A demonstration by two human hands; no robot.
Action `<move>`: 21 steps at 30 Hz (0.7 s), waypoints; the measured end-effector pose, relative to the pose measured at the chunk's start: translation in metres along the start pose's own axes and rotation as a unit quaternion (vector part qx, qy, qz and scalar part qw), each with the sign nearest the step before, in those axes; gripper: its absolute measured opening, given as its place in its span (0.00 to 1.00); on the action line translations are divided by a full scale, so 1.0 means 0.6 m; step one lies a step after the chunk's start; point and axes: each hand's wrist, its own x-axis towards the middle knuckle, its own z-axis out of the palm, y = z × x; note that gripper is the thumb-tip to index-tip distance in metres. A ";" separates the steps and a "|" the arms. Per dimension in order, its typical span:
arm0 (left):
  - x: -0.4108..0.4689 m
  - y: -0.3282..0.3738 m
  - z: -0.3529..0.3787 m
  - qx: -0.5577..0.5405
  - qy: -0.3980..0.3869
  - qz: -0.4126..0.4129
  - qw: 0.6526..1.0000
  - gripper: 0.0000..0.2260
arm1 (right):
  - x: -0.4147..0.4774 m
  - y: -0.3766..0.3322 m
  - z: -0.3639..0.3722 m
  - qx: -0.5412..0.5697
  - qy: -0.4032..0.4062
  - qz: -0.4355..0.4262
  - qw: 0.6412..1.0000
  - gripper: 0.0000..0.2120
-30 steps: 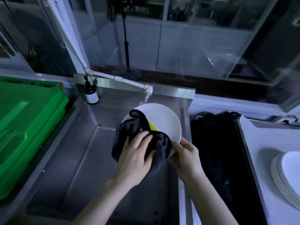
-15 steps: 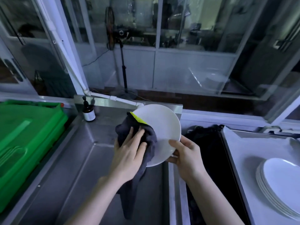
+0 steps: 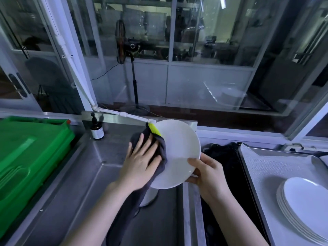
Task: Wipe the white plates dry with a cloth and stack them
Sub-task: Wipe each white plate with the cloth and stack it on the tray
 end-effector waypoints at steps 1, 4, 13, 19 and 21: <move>-0.018 0.006 0.004 -0.018 0.013 0.022 1.000 0.30 | 0.003 -0.004 -0.004 0.002 0.006 -0.004 1.000 0.13; -0.050 0.035 0.023 -0.022 0.021 0.108 0.994 0.24 | 0.002 -0.001 0.001 0.005 0.001 0.002 1.000 0.13; 0.057 0.020 -0.018 0.031 -0.013 0.094 0.995 0.33 | -0.019 0.019 0.014 0.012 -0.048 0.045 0.998 0.14; 0.004 0.006 0.002 0.004 0.000 0.025 1.000 0.33 | 0.008 -0.019 -0.007 -0.002 0.013 -0.009 1.000 0.13; -0.027 0.028 0.016 -0.023 0.007 0.063 0.998 0.29 | 0.010 -0.016 -0.005 -0.011 0.005 -0.007 1.000 0.11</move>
